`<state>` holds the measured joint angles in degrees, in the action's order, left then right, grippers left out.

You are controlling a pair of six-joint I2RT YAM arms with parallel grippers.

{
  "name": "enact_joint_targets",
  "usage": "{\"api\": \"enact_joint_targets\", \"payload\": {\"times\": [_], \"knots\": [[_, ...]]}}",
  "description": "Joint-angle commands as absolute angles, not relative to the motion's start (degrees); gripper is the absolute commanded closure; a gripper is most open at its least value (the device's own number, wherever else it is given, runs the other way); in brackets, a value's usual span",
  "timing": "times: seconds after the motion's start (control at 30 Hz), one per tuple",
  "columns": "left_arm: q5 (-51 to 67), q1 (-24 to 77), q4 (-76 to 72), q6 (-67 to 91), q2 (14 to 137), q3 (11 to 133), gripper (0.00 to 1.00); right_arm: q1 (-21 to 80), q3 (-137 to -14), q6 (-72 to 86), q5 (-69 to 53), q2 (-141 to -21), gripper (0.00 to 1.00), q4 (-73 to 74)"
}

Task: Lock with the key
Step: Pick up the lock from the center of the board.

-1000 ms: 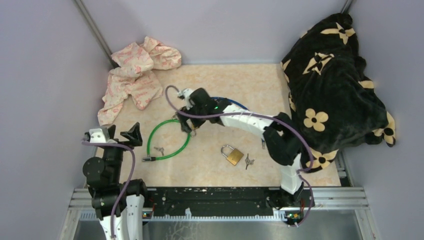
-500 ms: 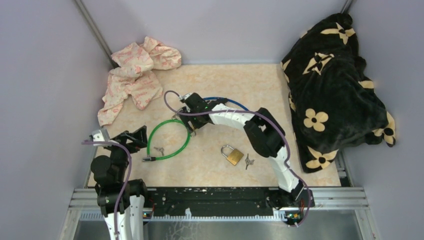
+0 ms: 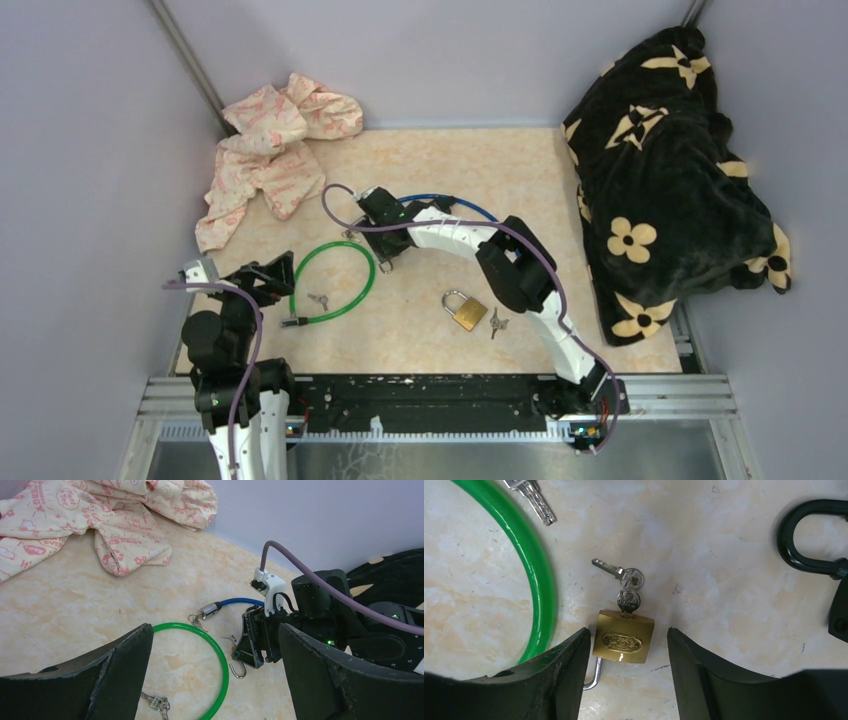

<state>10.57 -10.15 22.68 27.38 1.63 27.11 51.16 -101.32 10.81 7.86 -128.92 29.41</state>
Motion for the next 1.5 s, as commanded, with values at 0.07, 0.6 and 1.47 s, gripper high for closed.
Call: {"api": "enact_joint_targets", "payload": {"times": [0.07, 0.6, 1.47], "knots": [[11.4, -10.4, 20.8, 27.7, 1.0, 26.6, 0.02, 51.1, -103.8, 9.5, 12.5, -131.4, 0.48, 31.8], [45.5, -9.6, 10.0, -8.7, 16.4, 26.6, 0.31, 46.3, -78.9, 20.9, -6.8, -108.5, 1.0, 9.4], [-6.7, 53.1, -24.6, -82.3, 41.8, 13.2, 0.19, 47.9, -46.8, 50.6, -1.1, -79.3, 1.0, -28.2]]}}
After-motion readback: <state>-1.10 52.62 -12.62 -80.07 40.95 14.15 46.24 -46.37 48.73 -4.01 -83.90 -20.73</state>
